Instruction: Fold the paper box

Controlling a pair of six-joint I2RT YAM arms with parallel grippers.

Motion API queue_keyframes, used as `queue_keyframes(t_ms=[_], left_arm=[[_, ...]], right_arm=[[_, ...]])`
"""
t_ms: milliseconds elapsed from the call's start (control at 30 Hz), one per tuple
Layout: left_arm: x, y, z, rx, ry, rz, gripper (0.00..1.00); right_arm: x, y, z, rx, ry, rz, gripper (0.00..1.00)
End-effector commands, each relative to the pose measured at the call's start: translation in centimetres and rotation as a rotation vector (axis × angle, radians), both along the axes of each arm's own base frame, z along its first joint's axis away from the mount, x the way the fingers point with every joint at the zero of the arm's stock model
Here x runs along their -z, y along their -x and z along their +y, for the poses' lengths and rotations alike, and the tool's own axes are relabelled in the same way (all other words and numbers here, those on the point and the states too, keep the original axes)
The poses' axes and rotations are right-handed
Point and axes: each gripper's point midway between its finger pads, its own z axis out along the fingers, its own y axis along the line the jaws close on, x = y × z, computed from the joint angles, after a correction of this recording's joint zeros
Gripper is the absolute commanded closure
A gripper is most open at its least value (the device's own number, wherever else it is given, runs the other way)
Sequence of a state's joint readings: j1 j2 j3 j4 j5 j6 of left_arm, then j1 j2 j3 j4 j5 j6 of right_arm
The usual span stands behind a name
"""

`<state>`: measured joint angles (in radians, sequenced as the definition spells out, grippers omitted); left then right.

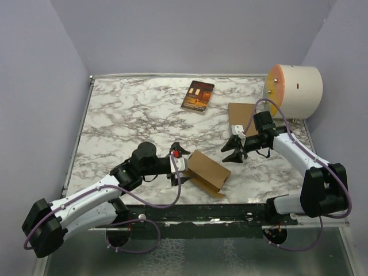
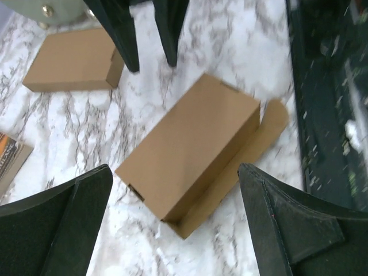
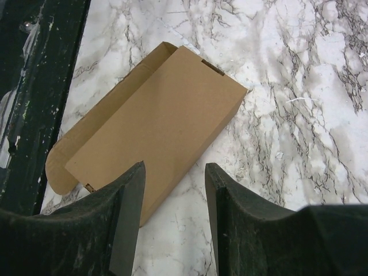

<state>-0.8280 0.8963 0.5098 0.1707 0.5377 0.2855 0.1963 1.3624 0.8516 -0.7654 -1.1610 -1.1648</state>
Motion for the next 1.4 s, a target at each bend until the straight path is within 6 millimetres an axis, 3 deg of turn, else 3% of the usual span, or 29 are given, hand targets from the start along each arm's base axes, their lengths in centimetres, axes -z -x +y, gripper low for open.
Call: queue_keyframes(t_ms=[0, 133, 300, 433, 933, 1100, 1233, 1367], left_arm=[[5.4, 0.6, 1.3, 0.160, -0.226, -0.263, 0.05], [8.5, 1.5, 1.1, 0.280, -0.329, -0.342, 0.07], [8.9, 0.4, -0.3, 0.320, -0.358, -0.412, 0.07], [10.5, -0.2, -0.9, 0.354, -0.400, -0.427, 0.07], [13.6, -1.6, -0.7, 0.337, -0.473, -0.473, 0.14], [14.4, -1.4, -0.6, 0.353, -0.493, -0.457, 0.21], [15.0, -1.3, -0.4, 0.362, -0.508, -0.442, 0.27], [15.4, -1.1, -0.2, 0.373, -0.522, -0.434, 0.29]], right_arm=[[-1.2, -0.2, 0.2, -0.017, -0.028, -0.028, 0.53], [-1.2, -0.1, 0.2, -0.019, -0.029, -0.035, 0.53], [-1.3, 0.1, 0.2, -0.025, -0.035, -0.031, 0.53], [-1.4, 0.6, 0.3, -0.048, -0.049, -0.034, 0.53], [-2.5, 1.5, 0.5, -0.117, -0.055, -0.109, 0.53], [-4.1, 1.9, 0.6, -0.167, -0.029, -0.168, 0.51], [-4.5, 3.2, 0.6, -0.219, -0.022, -0.204, 0.46], [-2.0, 5.9, -0.1, -0.333, -0.014, -0.264, 0.35]])
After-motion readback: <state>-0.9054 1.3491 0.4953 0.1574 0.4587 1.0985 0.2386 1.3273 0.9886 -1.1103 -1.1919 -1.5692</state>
